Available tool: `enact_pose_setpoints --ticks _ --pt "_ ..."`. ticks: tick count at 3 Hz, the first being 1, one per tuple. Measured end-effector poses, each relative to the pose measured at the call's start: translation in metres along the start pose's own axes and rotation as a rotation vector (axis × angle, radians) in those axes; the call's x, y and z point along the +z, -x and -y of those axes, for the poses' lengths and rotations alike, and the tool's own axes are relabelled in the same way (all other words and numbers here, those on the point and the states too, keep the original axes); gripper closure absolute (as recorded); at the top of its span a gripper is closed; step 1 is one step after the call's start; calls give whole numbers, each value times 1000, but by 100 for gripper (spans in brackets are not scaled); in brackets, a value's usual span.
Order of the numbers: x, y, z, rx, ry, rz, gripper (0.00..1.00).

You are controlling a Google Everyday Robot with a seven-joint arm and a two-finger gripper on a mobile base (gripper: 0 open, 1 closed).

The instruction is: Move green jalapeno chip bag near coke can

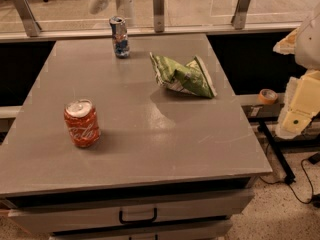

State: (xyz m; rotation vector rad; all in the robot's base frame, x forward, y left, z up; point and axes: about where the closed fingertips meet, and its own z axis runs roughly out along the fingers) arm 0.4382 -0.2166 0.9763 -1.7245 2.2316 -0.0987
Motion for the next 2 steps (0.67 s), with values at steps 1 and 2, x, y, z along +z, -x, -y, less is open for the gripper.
enact_pose_setpoints --ticks 1,2 --pt "0 0 0 0 0 0 0" --pt "7 25 12 11 -26 100 0"
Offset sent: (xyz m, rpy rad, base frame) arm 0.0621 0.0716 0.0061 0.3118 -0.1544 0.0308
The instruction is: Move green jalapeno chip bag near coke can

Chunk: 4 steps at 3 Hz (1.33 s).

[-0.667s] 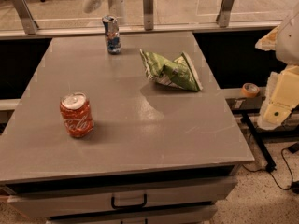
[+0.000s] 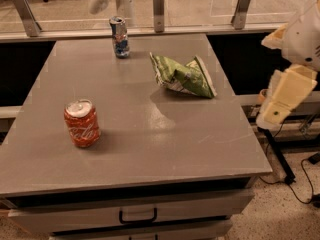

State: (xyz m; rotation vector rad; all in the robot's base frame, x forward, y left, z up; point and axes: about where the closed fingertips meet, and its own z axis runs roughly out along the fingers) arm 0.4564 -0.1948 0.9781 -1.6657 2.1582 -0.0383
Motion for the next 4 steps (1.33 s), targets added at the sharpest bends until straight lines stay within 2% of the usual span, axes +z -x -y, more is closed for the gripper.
enact_pose_setpoints --ticks 1,2,3,4 --pt "23 57 30 -11 -53 177 0" --pt "58 99 57 -18 -93 282 0" --pt "100 126 82 -16 -124 323 0" --pt "139 134 96 -16 -116 332 11"
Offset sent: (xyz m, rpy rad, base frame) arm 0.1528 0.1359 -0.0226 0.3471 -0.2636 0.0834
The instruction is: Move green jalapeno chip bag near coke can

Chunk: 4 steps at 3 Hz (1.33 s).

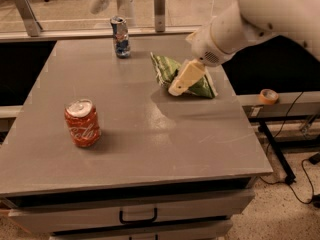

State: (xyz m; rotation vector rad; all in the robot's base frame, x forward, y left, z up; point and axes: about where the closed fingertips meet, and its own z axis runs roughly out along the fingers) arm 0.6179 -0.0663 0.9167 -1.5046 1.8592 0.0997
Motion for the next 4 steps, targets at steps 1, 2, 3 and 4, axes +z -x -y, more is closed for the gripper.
enact_pose_setpoints --ticks 1,2,3,4 --pt "29 -5 4 -16 21 15 29" --pt "33 8 -4 -74 73 50 52" --pt "1 53 -30 -197 182 156 76" --pt "-6 52 -53 -231 275 155 98"
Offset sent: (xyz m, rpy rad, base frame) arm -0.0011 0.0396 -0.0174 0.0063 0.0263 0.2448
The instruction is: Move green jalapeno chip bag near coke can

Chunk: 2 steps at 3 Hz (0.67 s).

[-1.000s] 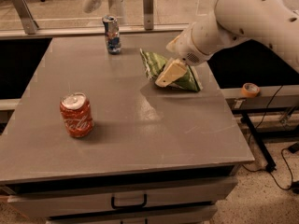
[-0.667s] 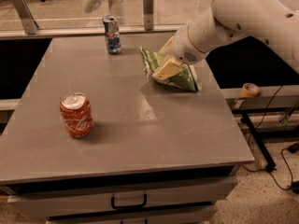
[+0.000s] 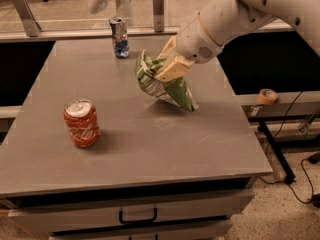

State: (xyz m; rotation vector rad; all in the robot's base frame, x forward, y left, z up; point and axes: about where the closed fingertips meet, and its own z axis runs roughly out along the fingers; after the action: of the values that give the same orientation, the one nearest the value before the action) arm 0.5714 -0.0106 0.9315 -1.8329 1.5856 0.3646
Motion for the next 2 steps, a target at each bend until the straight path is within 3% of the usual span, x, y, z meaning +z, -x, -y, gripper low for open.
enact_pose_setpoints --ticks 1,2 --pt "2 1 -1 0 5 -2 100" --pt "18 19 -17 -5 26 31 100"
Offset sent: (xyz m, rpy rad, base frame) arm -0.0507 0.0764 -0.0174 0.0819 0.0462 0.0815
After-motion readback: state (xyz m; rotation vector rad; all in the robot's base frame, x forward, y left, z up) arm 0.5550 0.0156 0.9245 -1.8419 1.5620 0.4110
